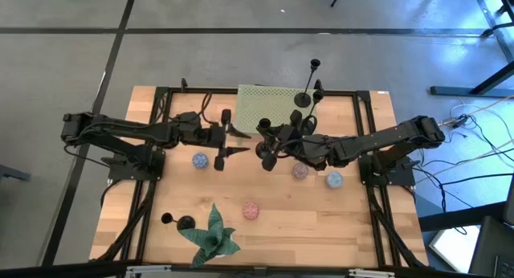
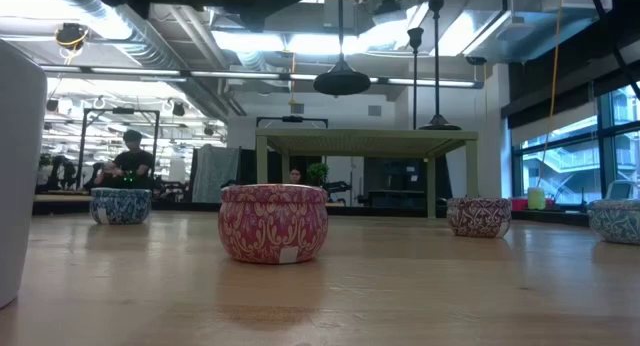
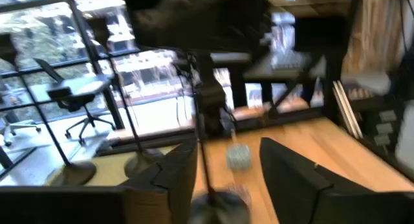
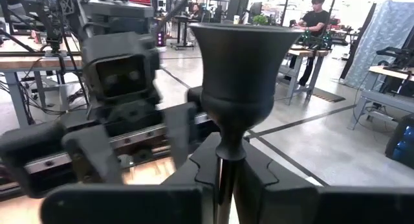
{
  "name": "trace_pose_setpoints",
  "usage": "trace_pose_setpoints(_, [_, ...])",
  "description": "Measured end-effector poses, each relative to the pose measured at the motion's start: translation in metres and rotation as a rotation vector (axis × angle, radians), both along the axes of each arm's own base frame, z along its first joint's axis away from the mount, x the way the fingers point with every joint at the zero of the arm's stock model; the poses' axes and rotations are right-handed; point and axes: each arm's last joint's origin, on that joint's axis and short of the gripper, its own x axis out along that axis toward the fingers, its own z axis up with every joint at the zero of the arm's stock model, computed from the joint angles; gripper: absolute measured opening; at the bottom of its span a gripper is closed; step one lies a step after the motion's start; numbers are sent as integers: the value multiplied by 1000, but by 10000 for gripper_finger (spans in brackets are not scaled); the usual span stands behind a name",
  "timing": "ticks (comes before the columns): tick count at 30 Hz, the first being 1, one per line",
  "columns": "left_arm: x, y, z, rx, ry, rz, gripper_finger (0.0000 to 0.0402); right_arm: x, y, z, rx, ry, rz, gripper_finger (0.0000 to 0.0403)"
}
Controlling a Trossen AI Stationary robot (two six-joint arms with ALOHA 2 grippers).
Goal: Pick & Place candle stick holders
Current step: Put the black candle holder on the shelf
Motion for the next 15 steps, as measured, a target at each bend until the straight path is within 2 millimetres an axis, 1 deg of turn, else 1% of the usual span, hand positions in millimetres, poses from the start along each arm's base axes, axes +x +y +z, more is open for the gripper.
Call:
trace_pose_setpoints(3, [7, 6, 0, -39, -54, 19, 192, 0, 0, 0, 0, 0, 2, 13])
trace_pose_setpoints(7, [19, 11, -10, -68, -66, 33, 206, 0, 0, 0, -1, 0, 1, 16])
trace_pose_setpoints(11, [30, 13, -18, -77, -113, 31, 207, 0, -1, 0, 0, 1, -3, 34])
trace_pose_setpoints(13, [33, 13, -18, -93, -145, 23, 204, 0, -2, 0, 0, 1, -3, 30])
trace_pose_setpoints(15, [35, 13, -20, -111, -159, 16, 198, 0, -1, 0, -3, 3, -4, 18])
